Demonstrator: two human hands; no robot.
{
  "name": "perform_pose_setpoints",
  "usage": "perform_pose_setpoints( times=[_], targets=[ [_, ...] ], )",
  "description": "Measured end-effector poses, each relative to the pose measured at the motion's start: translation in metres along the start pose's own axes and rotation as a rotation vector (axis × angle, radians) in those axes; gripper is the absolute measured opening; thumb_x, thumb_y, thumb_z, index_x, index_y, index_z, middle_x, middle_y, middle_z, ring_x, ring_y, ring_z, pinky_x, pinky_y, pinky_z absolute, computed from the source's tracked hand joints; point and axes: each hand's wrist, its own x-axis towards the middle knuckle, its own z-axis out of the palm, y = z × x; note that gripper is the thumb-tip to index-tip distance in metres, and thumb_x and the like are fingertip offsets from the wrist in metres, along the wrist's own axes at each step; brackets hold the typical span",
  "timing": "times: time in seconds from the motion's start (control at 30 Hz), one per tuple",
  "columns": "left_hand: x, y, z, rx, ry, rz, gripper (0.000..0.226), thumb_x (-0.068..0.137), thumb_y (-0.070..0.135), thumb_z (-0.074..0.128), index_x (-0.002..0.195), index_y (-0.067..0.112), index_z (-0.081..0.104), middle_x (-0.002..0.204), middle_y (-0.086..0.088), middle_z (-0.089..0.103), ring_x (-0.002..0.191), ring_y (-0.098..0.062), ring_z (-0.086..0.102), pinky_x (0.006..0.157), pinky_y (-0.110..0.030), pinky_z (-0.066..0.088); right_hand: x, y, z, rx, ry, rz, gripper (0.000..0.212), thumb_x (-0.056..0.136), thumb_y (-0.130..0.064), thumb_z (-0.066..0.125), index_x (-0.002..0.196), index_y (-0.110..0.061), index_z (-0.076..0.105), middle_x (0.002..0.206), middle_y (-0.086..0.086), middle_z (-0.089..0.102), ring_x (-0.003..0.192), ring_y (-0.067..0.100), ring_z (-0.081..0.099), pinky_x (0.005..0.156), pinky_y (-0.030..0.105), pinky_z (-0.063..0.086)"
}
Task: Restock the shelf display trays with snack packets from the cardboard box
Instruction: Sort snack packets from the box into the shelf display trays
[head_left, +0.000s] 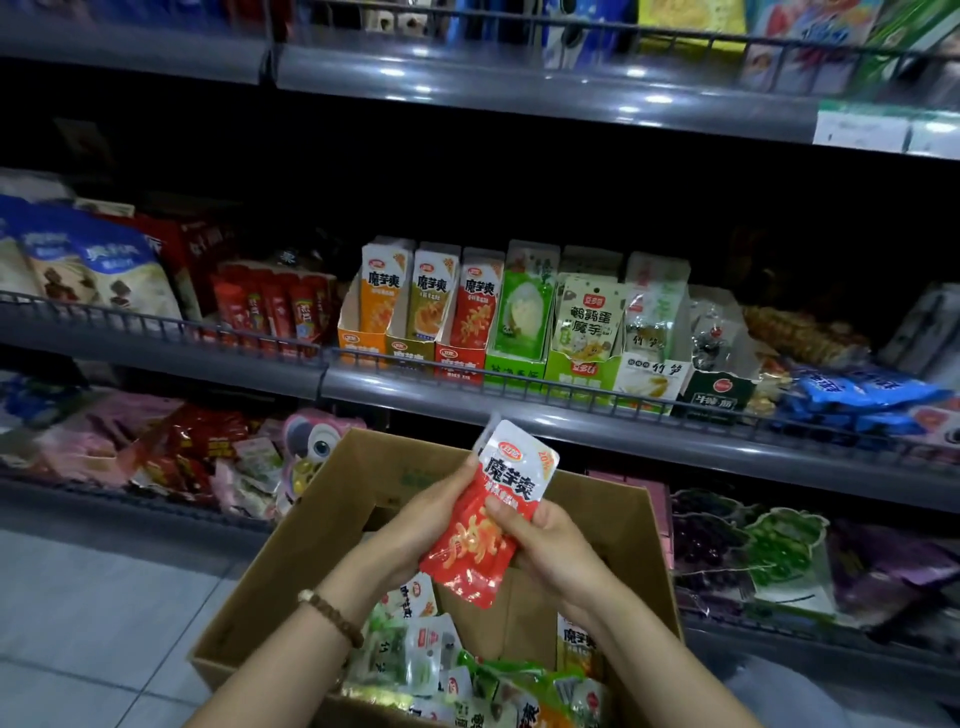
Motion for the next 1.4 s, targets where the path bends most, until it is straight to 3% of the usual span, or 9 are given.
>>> perform_pose_setpoints(
  times=[0.23, 0.33, 0.47, 0.63, 0.8, 0.9, 1.07, 1.23, 1.4],
  targets=[
    [0.002, -0.001, -0.001, -0.053, 0.065, 0.112, 0.03, 0.096, 0.048, 0.036, 0.103, 0.027, 0.057, 0.088, 0.0, 0.074, 0.082, -0.016, 0.072, 0.069, -0.027, 0.056, 0.004, -0.014, -0.003, -0.12, 0.304, -0.242, 0.036, 0.077, -0.02, 0.073, 0.108, -0.021, 0.053, 0.105, 0.003, 0.068, 0.091, 0.013, 0.067, 0.072, 0.022, 0.054],
    [0.003, 0.0, 0.005, -0.082, 0.065, 0.134, 0.025, 0.094, 0.043, 0.045, 0.112, 0.029, 0.056, 0.098, -0.003, 0.073, 0.089, -0.021, 0.071, 0.078, -0.033, 0.057, 0.009, -0.015, 0.003, -0.104, 0.225, -0.194, 0.049, 0.081, -0.021, 0.069, 0.123, -0.026, 0.045, 0.11, -0.001, 0.065, 0.095, 0.012, 0.066, 0.076, 0.026, 0.054],
    [0.007, 0.0, 0.013, -0.085, 0.137, 0.192, 0.026, 0.096, 0.028, 0.048, 0.121, 0.019, 0.052, 0.102, -0.005, 0.071, 0.086, -0.019, 0.07, 0.073, -0.03, 0.055, 0.019, -0.021, 0.013, 0.057, 0.202, -0.148, 0.039, 0.091, -0.011, 0.057, 0.128, -0.022, 0.048, 0.111, 0.006, 0.068, 0.096, 0.023, 0.068, 0.087, 0.041, 0.054],
    [0.008, 0.009, 0.014, 0.027, 0.096, 0.284, 0.019, 0.097, 0.03, 0.046, 0.113, 0.027, 0.055, 0.102, 0.002, 0.072, 0.091, -0.013, 0.07, 0.079, -0.028, 0.054, 0.032, -0.052, 0.015, 0.142, 0.313, -0.187, 0.026, 0.098, -0.019, 0.047, 0.123, -0.015, 0.05, 0.095, 0.01, 0.07, 0.071, 0.017, 0.068, 0.061, 0.027, 0.055],
    [0.011, 0.017, 0.019, 0.016, 0.085, 0.339, 0.024, 0.093, 0.039, 0.046, 0.115, 0.033, 0.053, 0.104, 0.007, 0.07, 0.096, -0.01, 0.068, 0.085, -0.029, 0.053, 0.041, -0.076, 0.021, 0.078, 0.337, -0.395, 0.048, 0.091, -0.005, 0.056, 0.127, -0.036, 0.047, 0.109, 0.006, 0.066, 0.078, 0.018, 0.07, 0.06, 0.028, 0.055],
    [0.01, 0.023, 0.019, 0.134, 0.116, 0.461, 0.048, 0.081, 0.041, 0.059, 0.125, 0.027, 0.047, 0.109, 0.007, 0.067, 0.096, -0.005, 0.067, 0.075, -0.019, 0.053, 0.044, -0.087, 0.027, 0.032, 0.3, -0.405, 0.039, 0.094, -0.01, 0.053, 0.113, -0.044, 0.056, 0.116, -0.004, 0.06, 0.087, 0.018, 0.069, 0.063, 0.03, 0.056],
    [0.009, 0.04, -0.002, 0.207, 0.123, 0.53, 0.036, 0.084, 0.03, 0.065, 0.116, 0.032, 0.048, 0.106, 0.01, 0.066, 0.094, -0.001, 0.066, 0.073, -0.016, 0.053, 0.051, -0.119, 0.02, -0.099, 0.143, -0.216, 0.027, 0.096, -0.011, 0.049, 0.111, -0.029, 0.062, 0.106, 0.007, 0.067, 0.074, 0.015, 0.065, 0.054, 0.022, 0.051],
    [0.013, 0.059, -0.022, 0.32, 0.073, 0.542, 0.035, 0.087, 0.034, 0.06, 0.117, 0.037, 0.043, 0.107, 0.014, 0.064, 0.093, 0.003, 0.064, 0.07, -0.013, 0.052, 0.068, -0.138, 0.006, -0.296, -0.052, -0.095, 0.027, 0.095, -0.015, 0.052, 0.115, -0.033, 0.06, 0.103, 0.004, 0.069, 0.09, 0.016, 0.065, 0.074, 0.03, 0.054],
    [0.036, 0.079, -0.038, 0.381, 0.04, 0.51, 0.027, 0.092, 0.04, 0.048, 0.112, 0.035, 0.031, 0.112, 0.014, 0.054, 0.092, 0.0, 0.064, 0.069, -0.016, 0.053, 0.088, -0.153, -0.004, -0.418, -0.171, -0.107, 0.064, 0.079, 0.0, 0.069, 0.127, -0.036, 0.046, 0.107, 0.009, 0.068, 0.096, 0.022, 0.067, 0.079, 0.035, 0.058]
  ],
)
